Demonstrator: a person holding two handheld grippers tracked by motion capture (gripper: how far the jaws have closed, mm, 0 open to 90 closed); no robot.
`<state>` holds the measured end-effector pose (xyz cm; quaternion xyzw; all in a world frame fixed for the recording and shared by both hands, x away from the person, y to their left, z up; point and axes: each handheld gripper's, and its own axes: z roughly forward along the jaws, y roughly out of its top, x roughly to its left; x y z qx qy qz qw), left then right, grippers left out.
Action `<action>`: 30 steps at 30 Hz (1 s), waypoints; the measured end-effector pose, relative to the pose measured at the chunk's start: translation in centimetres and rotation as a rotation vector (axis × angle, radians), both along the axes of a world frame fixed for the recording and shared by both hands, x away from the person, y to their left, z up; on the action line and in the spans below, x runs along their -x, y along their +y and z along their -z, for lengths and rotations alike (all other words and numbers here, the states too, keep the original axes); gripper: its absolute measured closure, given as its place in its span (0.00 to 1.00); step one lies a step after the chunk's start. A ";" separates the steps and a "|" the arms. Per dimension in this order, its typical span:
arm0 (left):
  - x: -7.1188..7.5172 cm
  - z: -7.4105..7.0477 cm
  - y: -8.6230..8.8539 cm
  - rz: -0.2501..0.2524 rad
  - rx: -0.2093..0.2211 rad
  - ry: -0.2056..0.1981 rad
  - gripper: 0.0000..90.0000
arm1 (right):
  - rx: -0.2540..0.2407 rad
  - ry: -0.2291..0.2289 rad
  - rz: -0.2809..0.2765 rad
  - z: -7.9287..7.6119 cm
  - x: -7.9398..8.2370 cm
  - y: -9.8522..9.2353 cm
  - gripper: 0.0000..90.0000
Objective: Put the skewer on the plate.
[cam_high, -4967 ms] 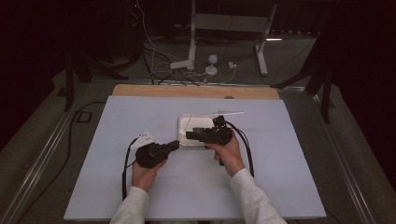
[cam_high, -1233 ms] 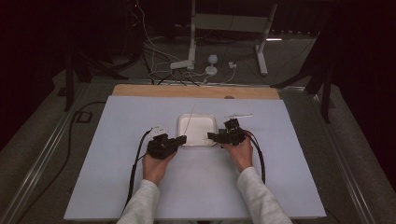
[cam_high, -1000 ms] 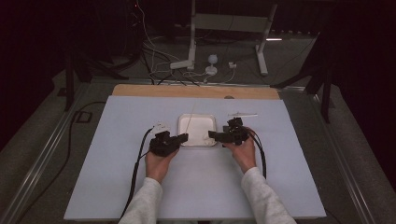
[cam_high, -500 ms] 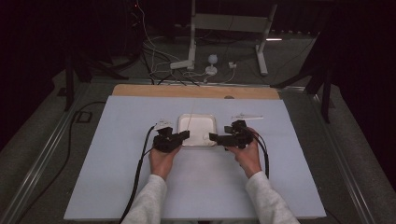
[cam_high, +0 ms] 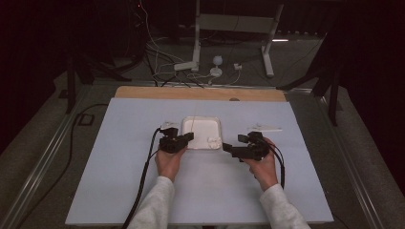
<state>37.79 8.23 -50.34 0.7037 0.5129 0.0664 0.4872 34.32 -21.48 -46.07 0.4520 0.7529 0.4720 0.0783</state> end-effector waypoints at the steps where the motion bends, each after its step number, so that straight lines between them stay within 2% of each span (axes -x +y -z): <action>1: -0.1 0.1 -0.1 -0.001 -0.004 0.005 1.00 | -0.002 0.000 0.006 0.0 0.2 -0.3 0.16; 17: -0.6 1.6 -1.2 -0.040 -0.011 0.093 0.99 | -0.020 -0.020 0.059 0.4 3.1 -4.2 0.16; 25: -0.5 1.9 -1.6 -0.041 -0.027 0.110 0.99 | -0.016 -0.049 0.078 -0.3 3.9 -5.3 0.16; 30: -0.6 2.2 -1.8 -0.049 -0.025 0.135 0.99 | -0.010 -0.065 0.085 -0.8 4.4 -5.7 0.16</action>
